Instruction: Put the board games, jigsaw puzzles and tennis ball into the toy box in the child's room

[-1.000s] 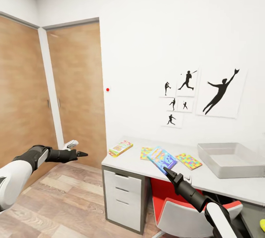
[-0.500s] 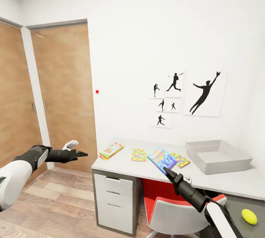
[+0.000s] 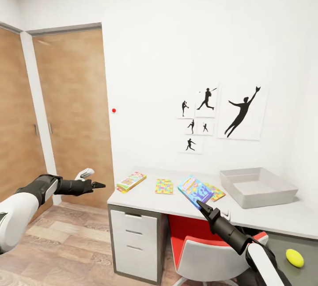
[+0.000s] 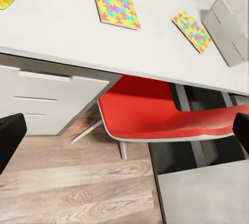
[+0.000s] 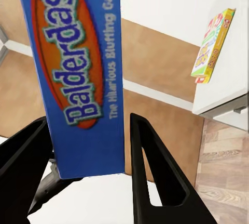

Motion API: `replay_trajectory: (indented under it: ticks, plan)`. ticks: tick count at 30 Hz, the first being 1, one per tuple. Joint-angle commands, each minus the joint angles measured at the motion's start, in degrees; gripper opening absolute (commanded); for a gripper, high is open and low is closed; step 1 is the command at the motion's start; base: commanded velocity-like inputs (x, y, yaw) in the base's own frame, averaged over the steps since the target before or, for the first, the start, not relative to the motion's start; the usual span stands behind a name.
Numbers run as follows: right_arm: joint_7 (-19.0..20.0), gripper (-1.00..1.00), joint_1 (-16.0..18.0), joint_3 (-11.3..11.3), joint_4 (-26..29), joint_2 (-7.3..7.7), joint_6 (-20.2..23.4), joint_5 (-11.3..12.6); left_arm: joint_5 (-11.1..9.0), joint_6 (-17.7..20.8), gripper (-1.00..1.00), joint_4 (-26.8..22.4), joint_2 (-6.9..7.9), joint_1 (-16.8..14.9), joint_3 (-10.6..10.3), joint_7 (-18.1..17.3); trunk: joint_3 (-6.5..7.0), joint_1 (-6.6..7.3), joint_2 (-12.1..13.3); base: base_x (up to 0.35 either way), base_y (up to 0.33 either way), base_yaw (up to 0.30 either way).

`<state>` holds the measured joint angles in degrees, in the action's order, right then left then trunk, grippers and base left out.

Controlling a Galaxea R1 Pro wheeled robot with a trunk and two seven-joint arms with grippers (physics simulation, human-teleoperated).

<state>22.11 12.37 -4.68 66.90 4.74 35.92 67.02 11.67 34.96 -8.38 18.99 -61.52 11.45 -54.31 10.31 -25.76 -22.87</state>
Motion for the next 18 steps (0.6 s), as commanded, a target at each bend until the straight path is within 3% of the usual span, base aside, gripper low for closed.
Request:
replay_trajectory:
  ticks: [1,18]
  plan:
    - [0.04,-1.0,0.04,-0.1,-0.05,0.0,0.38,0.21,0.55,0.37,1.0,-0.06,-0.01,0.0,0.49,-0.27,-0.03,-0.02,-0.05,0.0,0.0,-0.209]
    - [0.04,-1.0,0.03,-0.16,-0.26,0.01,0.36,0.3,0.62,0.35,1.0,-0.06,0.08,0.0,0.5,-0.67,-0.03,-0.02,-0.05,0.063,0.027,-0.265]
